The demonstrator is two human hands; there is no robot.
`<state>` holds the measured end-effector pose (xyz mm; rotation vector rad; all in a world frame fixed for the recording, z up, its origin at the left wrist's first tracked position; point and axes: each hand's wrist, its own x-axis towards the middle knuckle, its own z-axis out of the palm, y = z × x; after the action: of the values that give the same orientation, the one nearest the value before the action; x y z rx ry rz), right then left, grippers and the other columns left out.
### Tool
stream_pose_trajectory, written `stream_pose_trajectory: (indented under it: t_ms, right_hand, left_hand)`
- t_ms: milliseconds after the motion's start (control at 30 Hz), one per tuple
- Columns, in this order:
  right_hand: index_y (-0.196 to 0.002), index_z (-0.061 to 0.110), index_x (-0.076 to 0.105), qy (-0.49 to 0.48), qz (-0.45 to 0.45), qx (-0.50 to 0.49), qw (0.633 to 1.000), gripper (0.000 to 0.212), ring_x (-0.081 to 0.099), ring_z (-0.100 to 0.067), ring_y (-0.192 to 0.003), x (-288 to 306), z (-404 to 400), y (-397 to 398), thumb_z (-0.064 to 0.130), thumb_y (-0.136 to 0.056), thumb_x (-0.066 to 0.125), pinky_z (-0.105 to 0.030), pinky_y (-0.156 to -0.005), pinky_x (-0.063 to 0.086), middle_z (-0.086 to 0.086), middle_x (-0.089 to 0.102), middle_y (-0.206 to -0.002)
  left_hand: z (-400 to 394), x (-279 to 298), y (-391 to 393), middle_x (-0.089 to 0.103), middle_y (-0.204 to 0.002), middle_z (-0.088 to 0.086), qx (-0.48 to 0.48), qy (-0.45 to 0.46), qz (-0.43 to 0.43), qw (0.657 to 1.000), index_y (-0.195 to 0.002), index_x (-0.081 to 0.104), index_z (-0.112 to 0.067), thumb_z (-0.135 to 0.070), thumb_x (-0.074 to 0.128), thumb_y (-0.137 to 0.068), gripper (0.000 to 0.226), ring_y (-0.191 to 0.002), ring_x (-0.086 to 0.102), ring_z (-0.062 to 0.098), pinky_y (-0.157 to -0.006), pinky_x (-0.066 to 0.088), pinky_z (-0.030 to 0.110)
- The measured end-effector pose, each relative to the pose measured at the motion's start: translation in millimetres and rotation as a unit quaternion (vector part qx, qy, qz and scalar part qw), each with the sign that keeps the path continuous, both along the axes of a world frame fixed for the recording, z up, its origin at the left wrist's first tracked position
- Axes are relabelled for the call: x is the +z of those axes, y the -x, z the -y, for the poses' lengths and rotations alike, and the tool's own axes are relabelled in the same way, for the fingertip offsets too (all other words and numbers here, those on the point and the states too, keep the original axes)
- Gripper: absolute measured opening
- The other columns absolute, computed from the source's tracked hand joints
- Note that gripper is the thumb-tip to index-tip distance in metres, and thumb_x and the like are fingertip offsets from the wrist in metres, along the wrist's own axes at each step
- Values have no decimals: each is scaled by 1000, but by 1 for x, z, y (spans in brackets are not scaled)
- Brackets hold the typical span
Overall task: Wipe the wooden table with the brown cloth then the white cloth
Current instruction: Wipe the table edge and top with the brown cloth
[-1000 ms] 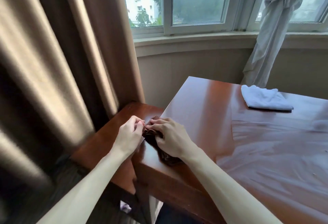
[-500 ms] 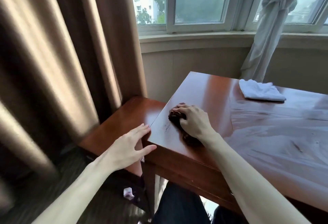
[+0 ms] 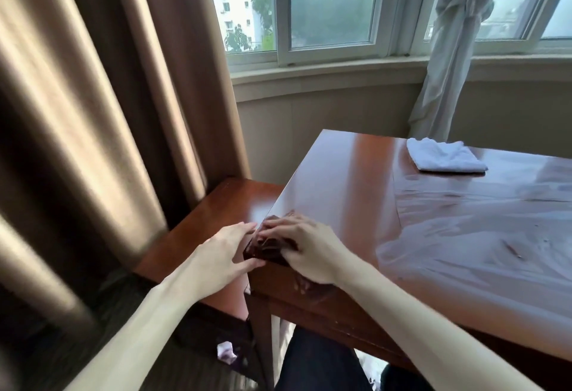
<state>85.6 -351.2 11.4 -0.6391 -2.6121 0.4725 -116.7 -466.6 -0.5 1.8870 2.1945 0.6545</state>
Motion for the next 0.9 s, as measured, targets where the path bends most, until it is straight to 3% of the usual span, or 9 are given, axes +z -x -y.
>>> stream_pose_trajectory:
  t_ms: [33, 100, 167, 333, 500, 600, 700, 833, 900]
  right_hand:
    - [-126, 44, 68, 20, 6, -23, 1000, 54, 55, -10, -126, 4, -18, -2, 18, -82, 51, -27, -91, 45, 25, 60, -138]
    - [-124, 38, 70, 45, 28, -163, 985, 50, 58, -20, -123, 14, -59, 0, 22, -80, 50, -29, -83, 42, 16, 63, -135]
    - [-124, 34, 70, 28, 23, -238, 971, 48, 56, -24, -126, 14, -63, 2, 18, -83, 54, -32, -88, 45, 12, 63, -136]
    - [-127, 46, 67, 34, 8, -68, 997, 59, 46, -2, -134, -2, -5, -56, 19, -78, 49, -27, -106, 44, 28, 56, -141]
    - [-129, 44, 67, 34, 0, -300, 953, 53, 48, -14, -134, 8, -72, -88, 21, -84, 54, -36, -103, 44, 22, 56, -143]
    - [-134, 43, 64, -8, 17, -222, 975, 55, 42, -8, -137, -2, -22, -92, 25, -84, 49, -27, -107, 38, 24, 52, -147]
    - [-130, 46, 65, 60, -1, -107, 992, 55, 45, -1, -134, 0, 2, -105, 19, -84, 49, -21, -109, 37, 28, 54, -143]
    - [-130, 41, 66, 56, -17, -261, 964, 51, 51, -18, -130, 9, -54, -85, 16, -87, 55, -37, -106, 45, 20, 58, -141]
    - [-133, 38, 66, 7, 12, -281, 960, 50, 48, -20, -133, 2, -40, -72, 21, -86, 55, -40, -106, 46, 18, 56, -145]
  left_hand:
    - [-1, 3, 0, 40, -154, -13, 2, 11, -17, 1000, -152, 34, -36, -67, 63, -83, 81, -146, 30, 2, -117, 34, 31]
    - [-2, 12, -4, 36, -157, -10, 3, 21, -39, 999, -153, 34, -29, -67, 55, -88, 78, -146, 27, 4, -118, 32, 34]
    - [-5, 17, -15, 37, -155, -14, -3, 7, -35, 999, -151, 39, -27, -62, 48, -94, 67, -144, 28, 2, -117, 29, 27]
    - [-40, 6, -52, 34, -159, -8, 19, -51, -5, 999, -150, 43, -23, -53, 34, -103, 56, -149, 20, 7, -118, 17, 24]
    - [-61, -24, -72, 39, -158, -1, 54, -53, -59, 995, -146, 48, -24, -59, 13, -92, 73, -149, 28, 17, -118, 29, 38]
    - [-62, -25, -73, 44, -155, -2, 63, -52, -77, 994, -143, 52, -27, -53, 19, -92, 66, -147, 34, 17, -115, 34, 40]
    - [-64, -24, -71, 45, -154, -3, 72, -35, -89, 993, -142, 53, -28, -50, 24, -91, 63, -146, 36, 17, -112, 39, 43]
    - [-62, -25, -71, 42, -156, -2, 60, -20, -98, 993, -143, 51, -27, -49, 24, -92, 62, -147, 33, 17, -113, 37, 42]
    - [-62, -26, -69, 43, -156, -1, 62, -21, -98, 993, -143, 50, -26, -48, 25, -92, 61, -147, 33, 18, -114, 36, 42]
